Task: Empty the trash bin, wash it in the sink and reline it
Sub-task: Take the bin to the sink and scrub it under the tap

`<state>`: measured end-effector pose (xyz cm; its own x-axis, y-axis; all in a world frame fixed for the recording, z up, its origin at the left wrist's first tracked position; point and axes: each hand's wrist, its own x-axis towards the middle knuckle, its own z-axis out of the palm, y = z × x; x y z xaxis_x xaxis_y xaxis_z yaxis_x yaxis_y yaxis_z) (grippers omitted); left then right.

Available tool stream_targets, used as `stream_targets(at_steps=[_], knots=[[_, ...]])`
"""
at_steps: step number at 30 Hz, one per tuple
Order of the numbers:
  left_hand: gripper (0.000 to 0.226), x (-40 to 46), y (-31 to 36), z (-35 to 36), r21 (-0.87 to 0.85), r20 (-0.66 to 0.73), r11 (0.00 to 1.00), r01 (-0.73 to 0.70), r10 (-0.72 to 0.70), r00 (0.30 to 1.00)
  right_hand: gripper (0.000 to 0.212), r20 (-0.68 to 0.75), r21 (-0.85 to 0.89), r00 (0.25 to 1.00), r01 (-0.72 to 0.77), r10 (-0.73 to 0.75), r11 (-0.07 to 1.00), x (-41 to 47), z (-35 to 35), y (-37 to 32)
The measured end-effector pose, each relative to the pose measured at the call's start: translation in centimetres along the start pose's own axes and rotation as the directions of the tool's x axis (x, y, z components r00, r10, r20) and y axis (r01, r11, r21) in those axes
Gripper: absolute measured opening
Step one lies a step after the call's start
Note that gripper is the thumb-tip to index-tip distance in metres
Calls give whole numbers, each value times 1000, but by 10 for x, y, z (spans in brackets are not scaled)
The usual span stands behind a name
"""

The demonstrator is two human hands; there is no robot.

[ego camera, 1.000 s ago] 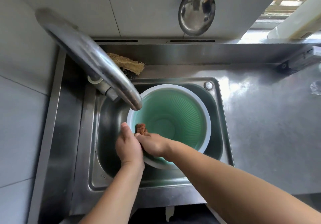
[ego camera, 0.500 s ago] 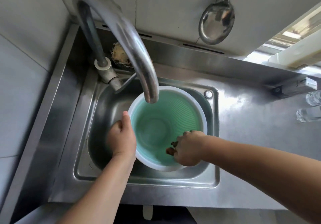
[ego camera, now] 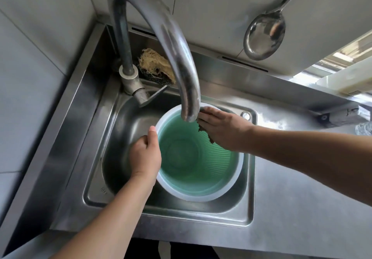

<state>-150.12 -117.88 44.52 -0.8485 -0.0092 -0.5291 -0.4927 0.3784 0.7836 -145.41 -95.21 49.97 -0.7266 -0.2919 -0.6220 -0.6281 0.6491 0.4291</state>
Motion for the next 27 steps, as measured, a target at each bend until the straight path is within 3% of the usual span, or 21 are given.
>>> stream_targets(at_steps=[4, 8, 11, 13, 16, 18, 21, 24, 25, 27], knots=[[59, -2, -6, -4, 23, 1, 999, -22, 22, 1000, 43, -115, -4, 989, 89, -89, 996, 19, -1, 2], [61, -5, -5, -4, 6, -38, 999, -35, 35, 999, 47, 108, 33, 992, 59, -62, 998, 24, 9, -18], [62, -6, -4, -2, 4, -67, 998, -59, 59, 996, 51, 250, 212, 968, -54, -1, 976, 22, 17, -42], [62, -7, -4, -1, -14, -69, 997, -71, 70, 995, 51, 388, 328, 921, -90, -47, 940, 23, 20, -67], [62, -11, -7, 0, -12, -35, 994, -110, 109, 993, 56, 561, 548, 788, -125, -253, 827, 32, 14, -103], [62, -15, -8, -1, -9, -6, 992, -129, 129, 992, 52, 571, 747, 767, -337, -292, 573, 45, 8, -121], [62, -18, -8, -5, -3, 1, 989, -147, 147, 989, 62, 592, 802, 768, -593, -244, 79, 67, -5, -137], [61, -17, -8, -7, 9, 5, 990, -141, 141, 990, 45, 568, 711, 788, -616, -238, -340, 86, -13, -143], [59, -16, -8, -8, 6, 12, 992, -125, 124, 992, 30, 560, 634, 794, -594, -236, -494, 91, -14, -142], [53, -14, -8, -10, -20, 22, 998, -65, 65, 998, 23, 555, 481, 812, -490, -180, -727, 103, -15, -141]])
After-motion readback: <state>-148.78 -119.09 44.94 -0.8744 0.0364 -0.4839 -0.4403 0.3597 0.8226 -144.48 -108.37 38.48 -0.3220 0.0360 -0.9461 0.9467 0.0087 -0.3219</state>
